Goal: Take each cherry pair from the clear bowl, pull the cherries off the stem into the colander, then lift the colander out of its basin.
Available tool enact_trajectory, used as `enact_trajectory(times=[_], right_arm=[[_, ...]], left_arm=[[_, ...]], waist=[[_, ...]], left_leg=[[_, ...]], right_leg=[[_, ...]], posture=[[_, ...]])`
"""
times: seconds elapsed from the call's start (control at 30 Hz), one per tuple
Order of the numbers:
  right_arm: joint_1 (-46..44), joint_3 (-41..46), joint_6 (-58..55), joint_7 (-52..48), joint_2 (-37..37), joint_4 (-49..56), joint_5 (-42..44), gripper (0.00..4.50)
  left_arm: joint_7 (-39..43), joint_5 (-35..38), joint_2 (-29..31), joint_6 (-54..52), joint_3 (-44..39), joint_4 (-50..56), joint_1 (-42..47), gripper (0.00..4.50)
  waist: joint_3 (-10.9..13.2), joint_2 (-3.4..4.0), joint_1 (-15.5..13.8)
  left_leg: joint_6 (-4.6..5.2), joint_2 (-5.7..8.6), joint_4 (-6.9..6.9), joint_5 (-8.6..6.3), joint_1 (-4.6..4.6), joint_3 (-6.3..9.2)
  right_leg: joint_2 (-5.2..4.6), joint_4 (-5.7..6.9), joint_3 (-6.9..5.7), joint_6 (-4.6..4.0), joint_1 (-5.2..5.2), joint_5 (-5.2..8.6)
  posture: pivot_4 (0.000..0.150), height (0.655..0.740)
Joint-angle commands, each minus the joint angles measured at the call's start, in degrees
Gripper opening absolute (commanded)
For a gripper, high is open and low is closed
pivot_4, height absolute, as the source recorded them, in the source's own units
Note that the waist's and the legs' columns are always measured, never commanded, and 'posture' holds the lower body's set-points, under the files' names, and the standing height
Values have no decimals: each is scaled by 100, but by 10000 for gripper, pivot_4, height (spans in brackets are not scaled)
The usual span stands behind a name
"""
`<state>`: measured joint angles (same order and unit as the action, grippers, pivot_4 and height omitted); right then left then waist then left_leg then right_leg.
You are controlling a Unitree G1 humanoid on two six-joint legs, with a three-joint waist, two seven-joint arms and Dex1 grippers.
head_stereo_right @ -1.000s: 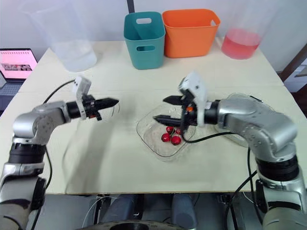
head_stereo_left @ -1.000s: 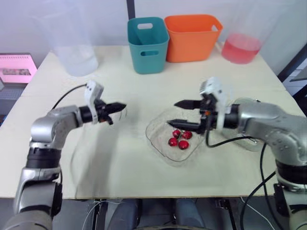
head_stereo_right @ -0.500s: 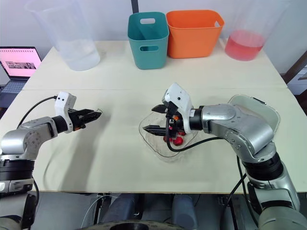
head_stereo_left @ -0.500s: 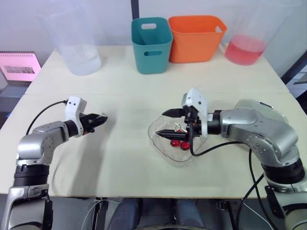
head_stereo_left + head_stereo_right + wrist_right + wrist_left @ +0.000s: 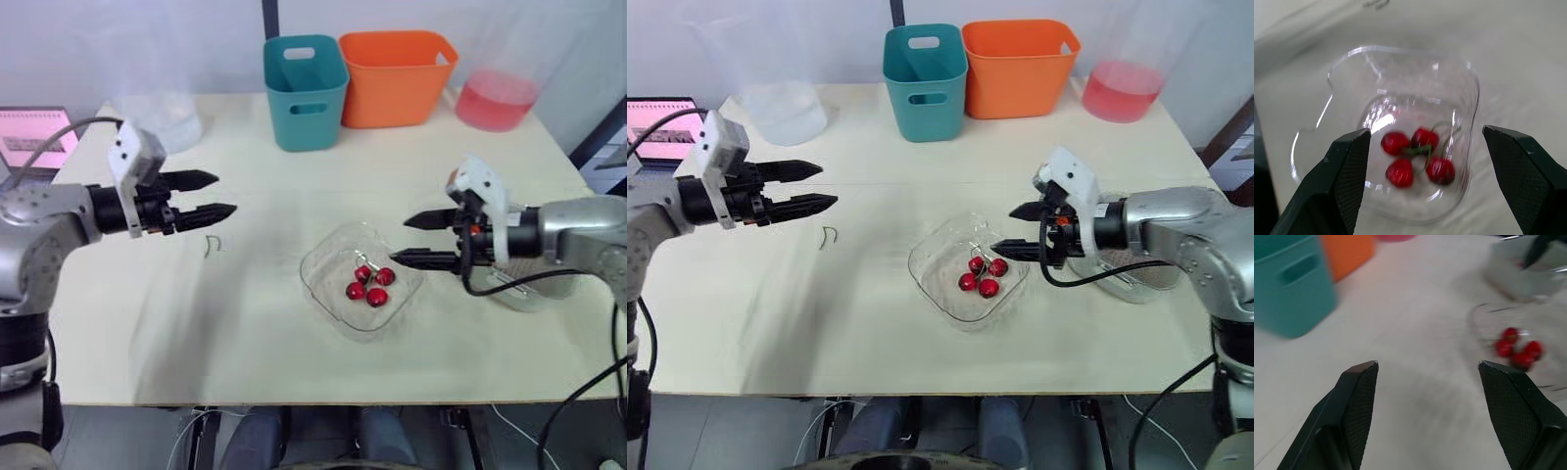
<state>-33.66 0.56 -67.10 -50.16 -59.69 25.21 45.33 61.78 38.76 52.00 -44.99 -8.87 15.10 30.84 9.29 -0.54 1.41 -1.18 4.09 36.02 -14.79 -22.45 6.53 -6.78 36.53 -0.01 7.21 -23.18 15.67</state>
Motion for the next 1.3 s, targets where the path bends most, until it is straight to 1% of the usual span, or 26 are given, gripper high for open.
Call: enact_trajectory(times=[0.03, 0.17, 0.27, 0.43, 0.53, 0.63, 0.73, 0.8, 0.87, 0.9, 1.0, 1.17, 1.3], right_arm=[[-273, -335, 23, 79, 130, 224, -139, 39355], [-491, -991, -48, 515, 536, 225, -591, 39355], [-688, -1400, -233, 644, 791, 371, -713, 39355], [-1047, -2297, 104, 359, 799, 383, -1272, 39355], [-1283, -2854, 557, 50, 820, 224, -1749, 39355], [-1519, -3460, 1137, -283, 813, -18, -2404, 39355], [-1633, -3612, 1322, -417, 948, -354, -2728, 30761], [-1728, -3582, 1307, -460, 1070, -578, -2859, 30761], [-1784, -3421, 1144, -545, 1144, -665, -2802, 30761], [-1787, -3363, 1103, -624, 1130, -642, -2763, 30761], [-1743, -3321, 1132, -946, 980, -463, -2726, 30761], [-1701, -3619, 1463, -1515, 850, -358, -2926, 30761], [-1797, -4063, 2034, -1911, 889, -730, -3484, 30761]], left_arm=[[333, 405, 152, -285, 281, 645, -27, 34229], [377, 309, 147, -201, 609, 966, -184, 34229], [434, 216, 217, -122, 776, 1181, -381, 34229], [430, 208, 250, -75, 848, 1386, -578, 34229], [360, 213, 183, -77, 883, 1468, -611, 34229], [273, 228, 133, -85, 866, 1511, -637, 34229], [199, 241, 131, -86, 827, 1550, -683, 34787], [149, 253, 137, -88, 789, 1578, -725, 34787], [82, 268, 134, -93, 748, 1604, -765, 34787], [57, 279, 131, -97, 733, 1613, -777, 34787], [26, 296, 133, -85, 722, 1612, -795, 34787], [-8, 218, 30, -9, 856, 1506, -684, 34787], [-79, 198, -100, -9, 911, 1397, -546, 34787]], waist=[[1, 2, 10], [1, 2, -10], [1, 2, -48], [2, 1, -77], [2, 1, -60], [2, 1, -54], [2, 1, -52], [2, 1, -40], [2, 1, -46], [2, 1, -50], [2, 1, -72], [2, 1, -63], [2, 1, -52]], left_leg=[[0, -1, 0, 0, 0, 0], [-1, 1, 3, 0, -2, 0], [-2, 3, 8, 1, -5, 1], [-3, 6, 9, 1, -7, 4], [-2, 6, 8, 1, -6, 4], [-3, 6, 7, 1, -6, 4], [-3, 5, 6, 2, -6, 4], [-4, 5, 7, 2, -6, 3], [-9, 5, 7, 5, -6, 4], [-30, 5, 7, 18, -6, 4], [-34, 6, 6, 19, -6, 5], [-27, 6, 6, 15, -6, 4], [-30, 6, 6, 17, -6, 4]], right_leg=[[0, 2, 0, 0, -2, 0], [-1, 7, 1, 0, -4, 0], [-1, 6, 2, 0, -4, 0], [-3, -2, 1, -1, 1, 0], [-2, -4, 0, -1, 2, 0], [0, -3, 0, -1, 0, 0], [1, -3, 0, -1, -2, 0], [1, -2, 1, -1, -2, 0], [1, -1, 1, -1, -3, -1], [1, -1, 1, -1, -4, -1], [0, -3, 1, -1, -1, -1], [0, -4, 0, -1, 0, -1], [2, -3, -1, -1, -1, -1]], posture=[[1500, 7400], [1500, 7400], [1500, 7400], [1500, 7400], [1500, 7400], [1500, 7400], [1500, 7400], [1500, 7400], [1500, 7400], [1500, 7400], [1500, 7400], [1500, 7400], [1500, 7400]])
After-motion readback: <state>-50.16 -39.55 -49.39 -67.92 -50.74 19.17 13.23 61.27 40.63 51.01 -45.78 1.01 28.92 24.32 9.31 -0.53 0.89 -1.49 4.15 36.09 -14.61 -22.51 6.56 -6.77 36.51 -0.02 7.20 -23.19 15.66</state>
